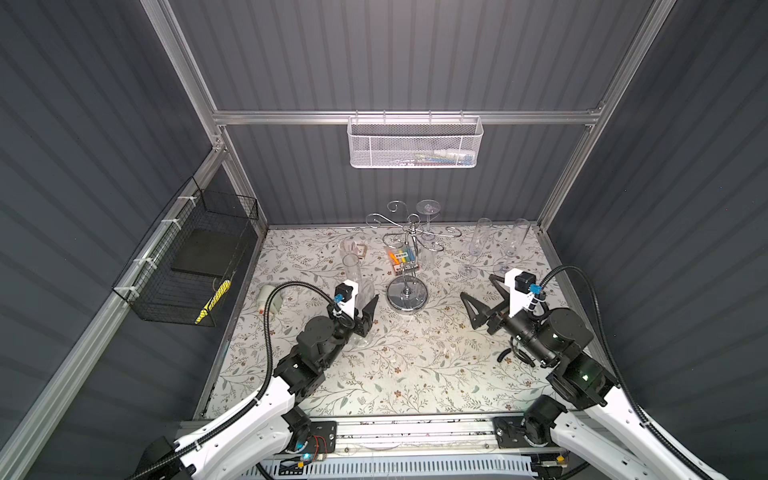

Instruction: Take the wine glass off the wine glass rack

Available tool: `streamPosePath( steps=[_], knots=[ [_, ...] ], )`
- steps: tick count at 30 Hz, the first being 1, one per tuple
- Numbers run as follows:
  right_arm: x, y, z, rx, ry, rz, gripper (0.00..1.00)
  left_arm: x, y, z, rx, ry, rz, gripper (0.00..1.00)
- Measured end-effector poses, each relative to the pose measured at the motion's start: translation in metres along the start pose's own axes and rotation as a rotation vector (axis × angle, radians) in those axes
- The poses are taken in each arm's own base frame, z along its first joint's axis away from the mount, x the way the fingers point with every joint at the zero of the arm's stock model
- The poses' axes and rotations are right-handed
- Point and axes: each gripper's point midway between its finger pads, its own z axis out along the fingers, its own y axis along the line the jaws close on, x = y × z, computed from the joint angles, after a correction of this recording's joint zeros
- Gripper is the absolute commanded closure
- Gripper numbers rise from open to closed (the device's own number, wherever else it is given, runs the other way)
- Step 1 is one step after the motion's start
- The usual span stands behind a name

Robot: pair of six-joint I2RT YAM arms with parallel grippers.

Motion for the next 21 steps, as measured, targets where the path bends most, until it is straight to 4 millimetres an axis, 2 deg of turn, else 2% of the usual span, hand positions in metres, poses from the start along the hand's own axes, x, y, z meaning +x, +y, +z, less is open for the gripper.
streamPosePath(
  steps=[4,9,14,21],
  knots=[
    [0.006,-0.003,0.005,0.019,0.021,-0.002,0.01,0.022,0.003,0.01,-0.021,0.024,0.025,0.57],
    [0.005,-0.008,0.003,0.047,0.015,-0.002,0.01,0.032,0.002,0.023,-0.029,-0.011,0.037,0.58],
    [0.003,-0.013,0.002,0.077,0.009,-0.009,0.01,0.05,0.002,0.03,-0.031,-0.032,0.049,0.58],
    [0.004,-0.017,0.003,0.101,0.013,-0.021,0.01,0.051,0.003,0.037,-0.035,-0.109,0.04,0.58]
  ],
)
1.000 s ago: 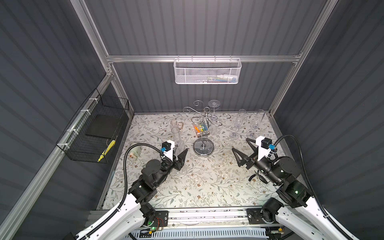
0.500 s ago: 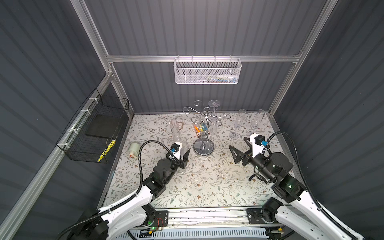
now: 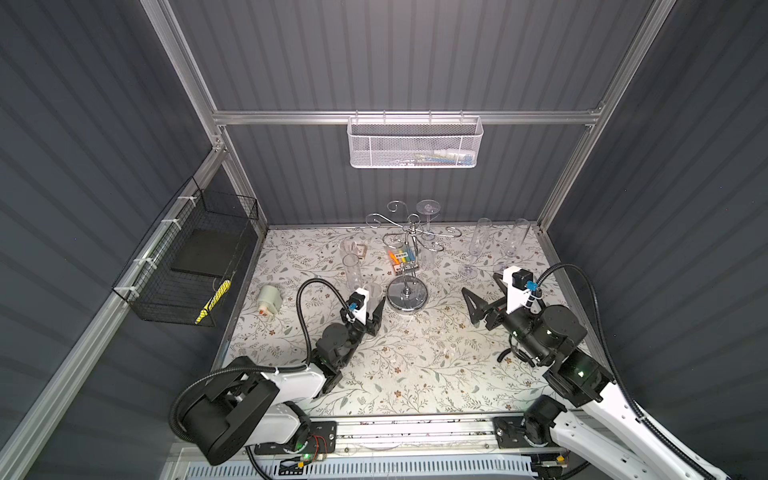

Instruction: Take the wine glass off the wine glass rack

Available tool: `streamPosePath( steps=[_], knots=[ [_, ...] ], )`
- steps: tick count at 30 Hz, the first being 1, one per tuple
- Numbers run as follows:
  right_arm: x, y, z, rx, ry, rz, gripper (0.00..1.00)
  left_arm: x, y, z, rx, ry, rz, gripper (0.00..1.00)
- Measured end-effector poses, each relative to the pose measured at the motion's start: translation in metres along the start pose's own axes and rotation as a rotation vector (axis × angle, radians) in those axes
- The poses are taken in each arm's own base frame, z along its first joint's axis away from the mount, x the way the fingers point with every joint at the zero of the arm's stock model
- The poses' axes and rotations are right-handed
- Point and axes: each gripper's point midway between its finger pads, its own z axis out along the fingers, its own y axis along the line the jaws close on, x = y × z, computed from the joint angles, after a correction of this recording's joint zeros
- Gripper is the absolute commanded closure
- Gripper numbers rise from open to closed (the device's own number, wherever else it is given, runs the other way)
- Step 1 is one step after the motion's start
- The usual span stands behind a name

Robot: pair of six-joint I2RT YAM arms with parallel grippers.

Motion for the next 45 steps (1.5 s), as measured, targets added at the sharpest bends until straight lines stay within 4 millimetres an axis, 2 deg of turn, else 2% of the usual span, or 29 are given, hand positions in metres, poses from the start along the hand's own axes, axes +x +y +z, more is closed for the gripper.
streamPosePath(
  steps=[6,14,22,24,31,38,39,40,45],
  knots=[
    [0.003,-0.001,0.001,0.008,0.011,-0.002,0.01,0.007,0.0,0.001,-0.003,-0.023,-0.005,0.58],
    [0.003,-0.002,0.001,0.011,0.012,-0.002,0.01,0.002,0.003,0.001,-0.02,-0.056,-0.014,0.59],
    [0.005,-0.002,0.001,0.012,0.02,-0.003,0.01,0.012,0.008,0.0,-0.044,-0.036,-0.02,0.58],
    [0.006,-0.003,0.001,0.015,0.023,-0.003,0.01,0.012,0.009,0.0,-0.05,-0.038,-0.021,0.53],
    [0.007,-0.004,0.0,0.019,0.028,-0.002,0.01,0.015,0.011,0.0,-0.061,-0.035,-0.023,0.22],
    [0.004,-0.004,-0.002,0.023,0.018,0.002,0.01,0.016,0.013,0.0,-0.069,-0.032,-0.027,0.14],
    [0.004,-0.004,-0.003,0.023,0.016,0.002,0.01,0.016,0.013,0.0,-0.068,-0.032,-0.028,0.12],
    [0.004,-0.004,-0.003,0.023,0.016,0.003,0.01,0.015,0.013,-0.001,-0.069,-0.034,-0.026,0.01],
    [0.004,-0.004,-0.003,0.021,0.016,0.003,0.01,0.001,0.016,-0.008,-0.072,-0.071,-0.037,0.0]
  ],
)
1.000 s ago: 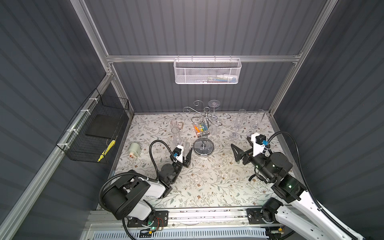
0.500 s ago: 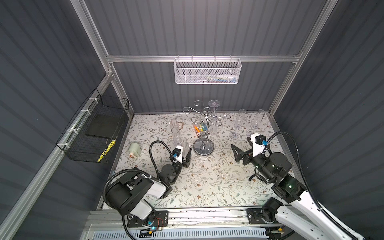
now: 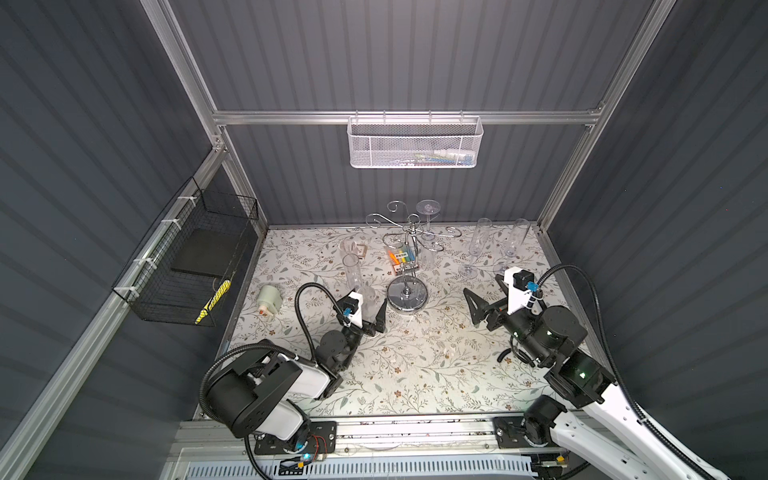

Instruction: Take the wine glass off the wine glass rack

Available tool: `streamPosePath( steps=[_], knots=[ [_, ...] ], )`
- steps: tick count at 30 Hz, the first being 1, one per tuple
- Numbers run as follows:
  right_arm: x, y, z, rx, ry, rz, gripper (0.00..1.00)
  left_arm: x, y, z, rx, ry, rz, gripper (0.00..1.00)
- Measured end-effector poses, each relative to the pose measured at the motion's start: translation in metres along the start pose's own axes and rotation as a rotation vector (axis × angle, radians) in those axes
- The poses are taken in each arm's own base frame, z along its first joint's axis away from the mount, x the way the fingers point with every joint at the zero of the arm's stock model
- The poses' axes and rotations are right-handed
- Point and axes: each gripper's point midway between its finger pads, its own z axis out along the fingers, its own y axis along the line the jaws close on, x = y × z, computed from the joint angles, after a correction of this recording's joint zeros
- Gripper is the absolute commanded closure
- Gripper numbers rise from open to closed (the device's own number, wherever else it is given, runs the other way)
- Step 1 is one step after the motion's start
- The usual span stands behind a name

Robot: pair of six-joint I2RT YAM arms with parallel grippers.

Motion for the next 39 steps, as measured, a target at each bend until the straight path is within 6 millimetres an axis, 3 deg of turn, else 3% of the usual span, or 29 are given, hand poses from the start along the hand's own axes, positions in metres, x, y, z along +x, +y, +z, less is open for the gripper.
streamPosePath(
  steps=[6,12,16,20,23,28,34,39],
  knots=[
    [0.0,0.0,0.0,0.002,0.009,0.005,0.01,-0.043,0.003,-0.01,-0.002,-0.065,-0.018,0.0],
    [-0.02,-0.008,-0.003,0.057,-0.011,0.058,0.01,-0.103,0.005,-0.016,-0.005,-0.094,-0.011,0.0],
    [-0.049,-0.021,0.001,0.147,-0.023,0.108,0.01,-0.149,0.01,-0.022,-0.026,-0.097,0.0,0.0],
    [-0.084,-0.018,0.018,0.165,-0.027,0.109,0.01,-0.185,0.014,-0.022,-0.047,-0.057,0.021,0.0],
    [-0.1,-0.015,0.034,0.165,-0.019,0.1,0.01,-0.195,0.019,-0.018,-0.083,0.001,0.047,0.0],
    [-0.122,-0.014,0.05,0.142,-0.031,0.089,0.01,-0.183,0.039,-0.011,-0.215,0.127,0.097,0.0],
    [-0.153,-0.032,0.067,0.142,-0.031,0.121,0.01,-0.18,0.053,-0.014,-0.304,0.178,0.117,0.0],
    [-0.147,-0.042,0.071,0.128,-0.003,0.176,0.01,-0.187,0.054,-0.016,-0.304,0.161,0.101,0.0]
  ],
)
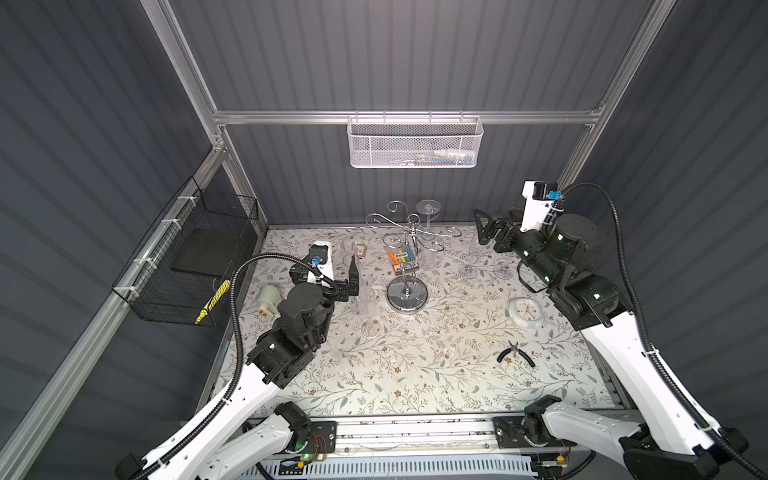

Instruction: Take the wine glass off the wine glass rack

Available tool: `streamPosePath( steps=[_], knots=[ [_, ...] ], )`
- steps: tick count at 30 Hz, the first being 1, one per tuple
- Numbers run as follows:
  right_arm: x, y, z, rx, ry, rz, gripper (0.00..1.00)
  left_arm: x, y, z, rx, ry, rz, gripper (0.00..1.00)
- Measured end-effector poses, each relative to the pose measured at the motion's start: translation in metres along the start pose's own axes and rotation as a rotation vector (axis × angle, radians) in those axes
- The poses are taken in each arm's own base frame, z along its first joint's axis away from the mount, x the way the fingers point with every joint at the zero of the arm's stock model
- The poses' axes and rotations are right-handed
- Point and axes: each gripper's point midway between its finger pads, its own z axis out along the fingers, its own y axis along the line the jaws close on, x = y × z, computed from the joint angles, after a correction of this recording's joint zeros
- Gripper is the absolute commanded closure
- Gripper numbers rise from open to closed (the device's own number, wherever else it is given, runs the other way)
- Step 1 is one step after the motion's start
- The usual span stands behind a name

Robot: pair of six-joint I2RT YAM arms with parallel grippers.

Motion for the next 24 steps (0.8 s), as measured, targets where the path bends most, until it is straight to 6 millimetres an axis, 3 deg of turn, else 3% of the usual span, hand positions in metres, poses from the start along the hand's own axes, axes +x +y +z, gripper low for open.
streamPosePath(
  steps=[8,15,19,24],
  knots=[
    [0.001,-0.034,0.034,0.133,0.06,0.137,0.01,0.005,0.002,0.0,-0.011,0.018,-0.026,0.0],
    [0.007,-0.032,0.054,0.101,0.094,0.153,0.01,0.008,0.0,0.001,-0.007,0.03,-0.037,0.0],
    [-0.007,-0.029,0.078,0.05,0.122,0.176,0.01,0.009,-0.006,0.006,0.006,0.048,-0.027,0.0],
    [0.003,-0.032,0.11,-0.05,0.218,0.268,0.01,0.013,-0.01,0.01,0.019,0.061,-0.028,0.0]
  ],
)
